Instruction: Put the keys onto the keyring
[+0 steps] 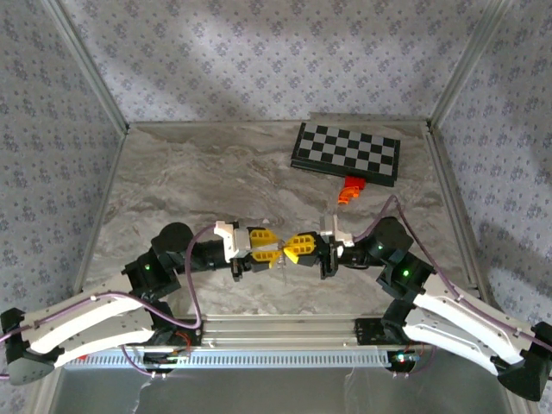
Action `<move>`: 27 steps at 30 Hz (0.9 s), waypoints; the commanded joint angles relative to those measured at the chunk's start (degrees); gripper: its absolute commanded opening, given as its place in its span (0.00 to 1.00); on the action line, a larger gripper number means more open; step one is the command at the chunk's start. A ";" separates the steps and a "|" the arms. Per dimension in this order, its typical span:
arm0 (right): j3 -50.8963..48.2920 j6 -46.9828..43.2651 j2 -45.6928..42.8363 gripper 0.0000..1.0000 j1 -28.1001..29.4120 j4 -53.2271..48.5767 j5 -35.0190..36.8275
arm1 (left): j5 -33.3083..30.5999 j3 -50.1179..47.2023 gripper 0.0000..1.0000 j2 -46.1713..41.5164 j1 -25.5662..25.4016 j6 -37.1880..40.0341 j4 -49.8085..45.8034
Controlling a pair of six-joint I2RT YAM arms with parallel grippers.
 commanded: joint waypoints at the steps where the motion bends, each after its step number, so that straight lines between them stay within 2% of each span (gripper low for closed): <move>1: 0.04 1.04 -0.43 0.00 -0.17 3.14 -1.72 | 2.16 -0.26 0.27 -0.03 -0.28 -1.68 5.08; 7: -0.19 1.21 -0.43 0.00 -0.28 3.76 -1.98 | 2.32 -0.12 0.19 0.67 -0.32 -1.99 5.22; 16: -0.35 1.57 -0.87 0.00 -0.42 4.40 -2.04 | 2.61 0.51 0.19 1.71 -0.29 -1.46 4.00; 22: -0.35 1.84 -0.43 0.00 -0.47 5.08 -1.77 | 2.81 1.22 0.00 1.55 -0.30 -0.81 2.67; 25: -0.05 1.08 -0.50 0.00 -0.45 3.60 -0.75 | 2.46 1.58 0.00 1.18 -0.28 -0.17 1.40; 27: 1.12 -1.13 -0.83 0.08 -0.47 -0.33 0.63 | 1.86 2.20 0.00 0.66 -0.33 0.72 -0.40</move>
